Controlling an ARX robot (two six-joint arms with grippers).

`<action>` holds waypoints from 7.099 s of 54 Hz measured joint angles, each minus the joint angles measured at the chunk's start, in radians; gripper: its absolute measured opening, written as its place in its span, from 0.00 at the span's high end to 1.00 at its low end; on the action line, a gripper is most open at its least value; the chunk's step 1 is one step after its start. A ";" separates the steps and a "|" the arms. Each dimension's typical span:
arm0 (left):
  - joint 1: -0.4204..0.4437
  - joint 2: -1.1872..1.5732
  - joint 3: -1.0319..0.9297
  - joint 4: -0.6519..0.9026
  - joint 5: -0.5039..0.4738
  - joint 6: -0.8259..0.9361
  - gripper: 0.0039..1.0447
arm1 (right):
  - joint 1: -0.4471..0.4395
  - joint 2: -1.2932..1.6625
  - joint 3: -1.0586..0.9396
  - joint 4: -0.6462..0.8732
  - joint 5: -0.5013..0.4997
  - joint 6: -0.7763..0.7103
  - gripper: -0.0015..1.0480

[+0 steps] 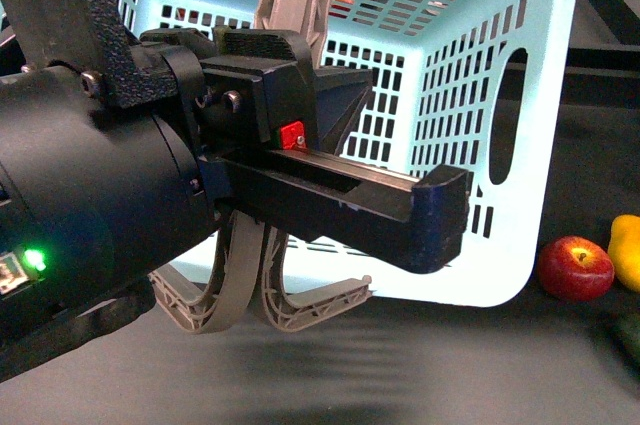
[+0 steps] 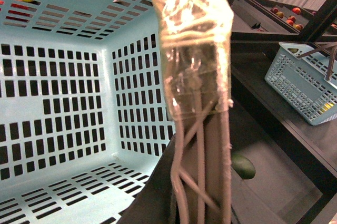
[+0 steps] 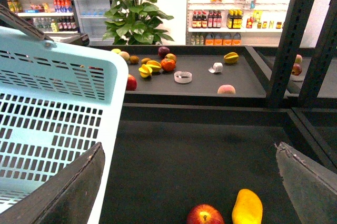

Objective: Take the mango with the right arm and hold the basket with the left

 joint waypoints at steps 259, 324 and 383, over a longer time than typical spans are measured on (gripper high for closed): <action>0.000 0.003 -0.003 0.002 -0.003 0.003 0.92 | -0.306 2.705 1.162 0.774 0.107 0.050 0.08; 0.000 0.003 -0.003 0.002 -0.003 0.003 0.92 | -0.332 2.711 1.161 0.753 0.096 0.051 0.50; 0.000 0.003 -0.003 0.002 -0.003 0.003 0.92 | -0.178 1.677 0.640 0.644 -0.227 0.242 0.50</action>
